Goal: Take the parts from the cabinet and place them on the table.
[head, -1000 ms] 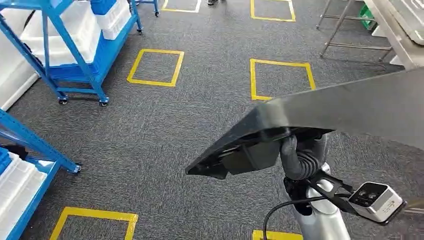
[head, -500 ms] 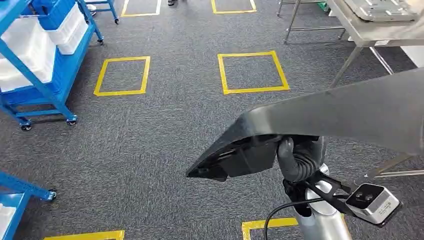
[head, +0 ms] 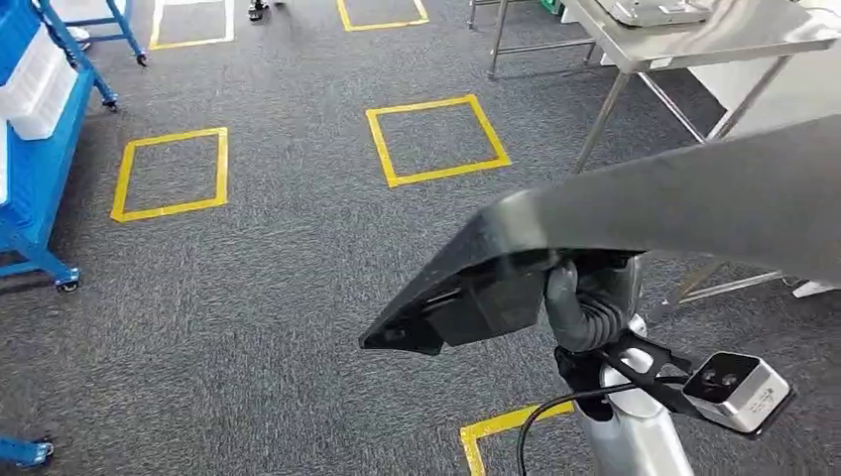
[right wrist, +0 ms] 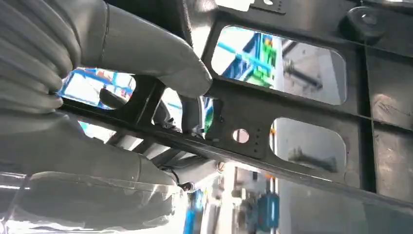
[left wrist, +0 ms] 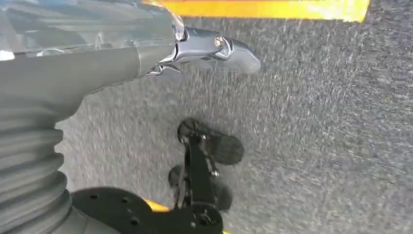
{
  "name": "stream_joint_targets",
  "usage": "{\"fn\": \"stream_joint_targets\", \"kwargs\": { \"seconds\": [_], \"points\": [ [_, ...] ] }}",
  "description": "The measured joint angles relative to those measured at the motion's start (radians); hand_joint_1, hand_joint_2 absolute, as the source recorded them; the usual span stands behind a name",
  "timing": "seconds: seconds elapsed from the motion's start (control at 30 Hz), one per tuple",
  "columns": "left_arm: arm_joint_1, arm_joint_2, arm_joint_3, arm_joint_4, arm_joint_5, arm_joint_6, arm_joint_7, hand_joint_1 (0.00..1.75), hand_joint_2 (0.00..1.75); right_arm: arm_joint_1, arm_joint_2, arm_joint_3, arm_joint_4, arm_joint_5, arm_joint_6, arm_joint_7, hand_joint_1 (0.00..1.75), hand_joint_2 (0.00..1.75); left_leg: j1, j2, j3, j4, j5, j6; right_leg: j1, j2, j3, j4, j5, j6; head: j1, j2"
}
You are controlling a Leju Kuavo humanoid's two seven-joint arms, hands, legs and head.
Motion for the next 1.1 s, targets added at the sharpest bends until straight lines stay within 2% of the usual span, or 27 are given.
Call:
{"fn": "stream_joint_targets", "kwargs": {
  "seconds": [0.03,0.07,0.13,0.17,0.2,0.23,0.3,0.33,0.37,0.4,0.43,0.5,0.53,0.57,0.63,0.67,0.7,0.77,0.83,0.87,0.9,0.93,0.97,1.0,1.03,1.07,1.1],
  "points": [
    [0.001,0.000,0.000,0.000,-0.003,0.001,0.001,0.00,1.75,0.002,0.000,0.000,0.002,-0.002,-0.002,0.000,1.75,1.75,-0.001,0.013,0.000,0.000,-0.001,0.001,-0.002,-0.001,-0.010,0.020,0.003,0.002,0.000,0.000],
    [0.000,0.000,0.000,0.000,-0.006,0.001,0.002,0.00,1.75,0.003,0.000,0.000,0.003,-0.003,-0.004,0.000,1.75,1.75,-0.002,0.024,0.000,0.000,-0.002,-0.001,-0.003,-0.004,0.004,-0.005,0.025,0.002,0.000,0.000],
    [-0.002,0.001,0.000,0.000,-0.010,0.003,0.003,0.00,1.75,0.005,-0.003,0.000,0.003,-0.003,-0.010,0.001,1.75,1.75,-0.002,0.047,0.005,0.001,-0.005,-0.004,-0.002,-0.021,0.094,-0.168,0.104,-0.003,0.000,0.000],
    [-0.002,0.001,0.000,0.000,-0.011,0.006,0.003,0.00,1.75,0.005,-0.003,0.000,0.000,-0.003,-0.012,0.002,1.75,1.75,-0.004,0.056,0.009,0.001,-0.008,-0.008,0.001,-0.057,0.146,-0.257,0.132,-0.008,0.000,0.000],
    [-0.002,0.003,0.000,0.000,-0.012,0.010,0.004,0.00,1.75,0.005,-0.004,0.000,-0.003,-0.002,-0.013,0.004,1.75,1.75,-0.011,0.064,0.009,0.004,-0.013,-0.015,0.017,-0.086,0.157,-0.284,0.114,-0.017,0.000,0.000],
    [-0.002,0.005,0.000,0.000,-0.012,0.011,0.006,0.00,1.75,0.008,-0.004,0.001,-0.008,-0.001,-0.013,0.004,1.75,1.75,-0.012,0.072,0.010,0.004,-0.015,-0.019,0.016,-0.071,0.153,-0.286,0.121,-0.026,0.000,0.000],
    [-0.005,0.007,0.000,0.000,-0.012,0.013,0.009,0.00,1.75,0.018,-0.006,0.001,-0.017,0.003,-0.014,0.004,1.75,1.75,-0.010,0.092,0.017,0.000,-0.017,-0.029,0.020,-0.049,0.149,-0.284,0.119,-0.034,0.000,0.000],
    [-0.007,0.008,0.000,0.000,-0.012,0.014,0.009,0.00,1.75,0.023,-0.006,0.000,-0.024,0.004,-0.014,0.004,1.75,1.75,-0.012,0.103,0.021,0.000,-0.021,-0.035,0.015,-0.038,0.151,-0.292,0.123,-0.040,0.000,0.000],
    [-0.011,0.010,0.000,0.000,-0.011,0.014,0.010,0.00,1.75,0.028,-0.006,0.001,-0.032,0.005,-0.013,0.005,1.75,1.75,-0.004,0.086,0.019,0.011,-0.032,-0.040,0.008,-0.028,0.159,-0.299,0.128,-0.046,0.000,0.000],
    [-0.011,0.011,0.000,0.000,-0.011,0.014,0.010,0.00,1.75,0.027,-0.007,0.000,-0.037,0.007,-0.013,0.003,1.75,1.75,-0.003,0.041,0.005,0.047,-0.057,-0.043,0.006,-0.020,0.161,-0.301,0.129,-0.051,0.000,0.000],
    [-0.010,0.012,-0.001,0.000,-0.010,0.012,0.010,0.00,1.75,0.027,-0.007,0.000,-0.039,0.008,-0.014,0.003,1.75,1.75,-0.001,0.012,-0.030,0.126,-0.099,-0.046,0.007,-0.011,0.161,-0.301,0.129,-0.056,0.000,0.000],
    [-0.006,0.018,0.000,0.000,-0.004,0.014,0.006,0.00,1.75,0.037,-0.010,0.000,-0.039,0.011,-0.014,-0.003,1.75,1.75,0.000,-0.006,-0.110,0.286,-0.161,-0.052,0.008,0.015,0.161,-0.301,0.129,-0.058,0.000,0.000],
    [-0.004,0.019,0.000,0.000,-0.003,0.014,0.005,0.00,1.75,0.040,-0.013,0.000,-0.039,0.011,-0.014,-0.004,1.75,1.75,0.000,-0.007,-0.131,0.322,-0.162,-0.054,0.008,0.028,0.161,-0.300,0.129,-0.058,0.000,0.000],
    [-0.003,0.020,0.000,0.000,-0.003,0.015,0.005,0.00,1.75,0.041,-0.015,-0.002,-0.039,0.011,-0.014,-0.006,1.75,1.75,0.001,-0.007,-0.131,0.311,-0.141,-0.054,0.008,0.041,0.162,-0.298,0.129,-0.058,0.000,0.000],
    [-0.005,0.024,0.000,0.000,-0.002,0.017,0.002,0.00,1.75,0.041,-0.021,-0.008,-0.039,0.008,-0.013,-0.013,1.75,1.75,0.005,-0.018,-0.074,0.166,-0.045,-0.053,0.006,0.070,0.163,-0.292,0.126,-0.054,0.000,0.000],
    [-0.004,0.026,0.000,0.000,-0.003,0.017,0.002,0.00,1.75,0.041,-0.024,-0.013,-0.039,0.008,-0.012,-0.014,1.75,1.75,0.009,-0.053,-0.036,0.078,0.000,-0.052,0.005,0.081,0.162,-0.287,0.123,-0.049,0.000,0.000],
    [-0.004,0.028,0.001,0.000,-0.001,0.017,0.001,0.00,1.75,0.040,-0.026,-0.016,-0.039,0.007,-0.012,-0.015,1.75,1.75,0.012,-0.104,-0.019,0.036,-0.007,-0.048,0.009,0.091,0.157,-0.280,0.120,-0.044,0.000,0.000],
    [-0.004,0.032,0.003,0.000,0.005,0.017,-0.002,0.00,1.75,0.038,-0.032,-0.020,-0.039,0.006,-0.011,-0.014,1.75,1.75,0.009,-0.089,-0.013,0.022,-0.009,-0.039,0.005,0.114,0.146,-0.278,0.125,-0.031,0.000,0.000],
    [-0.009,0.034,0.003,0.000,0.009,0.015,-0.004,0.00,1.75,0.039,-0.040,-0.028,-0.039,0.002,-0.011,-0.014,1.75,1.75,0.008,-0.067,-0.011,0.018,-0.004,-0.023,0.003,0.137,0.142,-0.286,0.132,-0.015,0.000,0.000],
    [-0.012,0.034,0.003,0.000,0.009,0.014,-0.004,0.00,1.75,0.040,-0.045,-0.031,-0.039,0.002,-0.011,-0.014,1.75,1.75,0.015,-0.052,-0.007,0.006,0.003,-0.013,0.001,0.123,0.142,-0.278,0.127,-0.014,0.000,0.000],
    [-0.013,0.034,0.004,0.000,0.009,0.014,-0.005,0.00,1.75,0.036,-0.048,-0.035,-0.039,0.001,-0.011,-0.015,1.75,1.75,0.012,-0.043,-0.005,0.000,0.006,-0.009,0.008,0.063,0.131,-0.254,0.107,-0.011,0.000,0.000],
    [-0.011,0.035,0.005,0.000,0.009,0.014,-0.006,0.00,1.75,0.032,-0.050,-0.036,-0.039,0.001,-0.011,-0.014,1.75,1.75,0.010,-0.029,-0.005,0.000,0.005,-0.001,0.007,0.024,0.100,-0.193,0.067,-0.005,0.000,0.000],
    [-0.008,0.035,0.005,0.000,0.009,0.014,-0.006,0.00,1.75,0.033,-0.052,-0.037,-0.039,0.000,-0.012,-0.014,1.75,1.75,0.007,-0.017,-0.005,0.000,0.005,0.000,0.004,0.008,0.064,-0.118,0.031,-0.001,0.000,0.000],
    [-0.006,0.036,0.006,0.000,0.009,0.014,-0.008,0.00,1.75,0.035,-0.052,-0.038,-0.038,-0.004,-0.014,-0.014,1.75,1.75,0.006,-0.004,-0.006,0.000,0.004,0.001,0.001,0.002,0.029,-0.047,0.003,0.002,0.000,0.000],
    [-0.006,0.036,0.006,0.000,0.009,0.014,-0.010,0.00,1.75,0.038,-0.053,-0.040,-0.038,-0.009,-0.015,-0.014,1.75,1.75,0.005,0.011,-0.007,0.001,0.003,0.002,-0.002,0.000,0.002,0.007,-0.010,0.006,0.000,0.000],
    [-0.006,0.036,0.006,0.000,0.009,0.013,-0.011,0.00,1.75,0.042,-0.056,-0.044,-0.038,-0.013,-0.018,-0.014,1.75,1.75,0.004,0.023,-0.006,0.001,0.002,0.001,-0.004,-0.002,0.003,0.006,0.004,0.009,0.000,0.000],
    [-0.007,0.036,0.006,0.000,0.008,0.011,-0.013,0.00,1.75,0.045,-0.058,-0.049,-0.039,-0.017,-0.019,-0.014,1.75,1.75,0.004,0.035,-0.004,0.001,0.000,-0.001,-0.006,-0.007,0.029,-0.043,0.038,0.010,0.000,0.000]
  ]
}}
